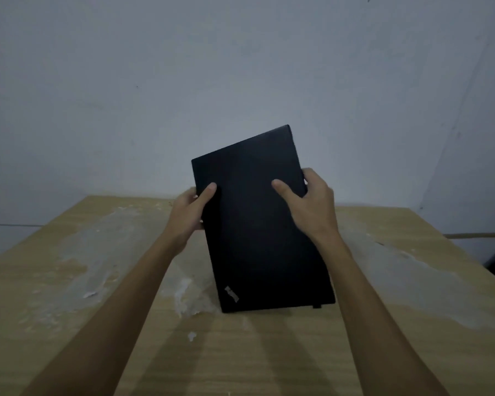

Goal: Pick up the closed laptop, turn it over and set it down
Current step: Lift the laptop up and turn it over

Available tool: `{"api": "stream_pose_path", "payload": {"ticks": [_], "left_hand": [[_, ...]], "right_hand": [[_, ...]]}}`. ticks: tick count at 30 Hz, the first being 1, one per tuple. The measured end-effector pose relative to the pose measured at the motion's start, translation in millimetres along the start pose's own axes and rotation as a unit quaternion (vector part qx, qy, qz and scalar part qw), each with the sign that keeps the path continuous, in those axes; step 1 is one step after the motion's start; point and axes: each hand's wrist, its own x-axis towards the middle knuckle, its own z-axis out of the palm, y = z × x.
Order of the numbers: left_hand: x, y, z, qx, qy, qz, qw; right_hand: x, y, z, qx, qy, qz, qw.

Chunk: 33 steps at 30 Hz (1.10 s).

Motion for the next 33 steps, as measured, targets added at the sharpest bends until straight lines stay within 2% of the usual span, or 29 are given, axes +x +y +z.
{"api": "stream_pose_path", "payload": {"ticks": [3,6,9,14,17,19,23,26,33], "left_hand": [[12,15,-14,0.008,0.061,0.051,0.997],[17,26,-27,0.138,0.106,0.131,0.976],[14,37,-34,0.213,0.085,0.208,0.951],[12,59,-40,0.257,0.072,0.221,0.938],[11,67,-41,0.254,0.049,0.209,0.943],[9,70,-41,0.253,0.062,0.212,0.942],[3,66,-40,0.256,0.122,0.192,0.939],[0,59,-45,0.209,0.140,0.158,0.955],[-4,48,-49,0.061,0.182,0.104,0.976]], "right_hand": [[10,-19,0,-0.037,-0.040,-0.051,0.997],[16,-31,1,-0.072,-0.068,-0.091,0.991],[19,-37,3,-0.091,-0.086,-0.115,0.985],[20,-45,6,-0.128,-0.107,-0.148,0.975],[21,-48,9,-0.143,-0.113,-0.166,0.969],[20,-50,10,-0.161,-0.109,-0.174,0.965],[16,-51,11,-0.210,-0.066,-0.174,0.960],[7,-41,10,-0.240,-0.016,-0.162,0.957],[-10,-1,9,-0.206,0.198,-0.143,0.948]]}}
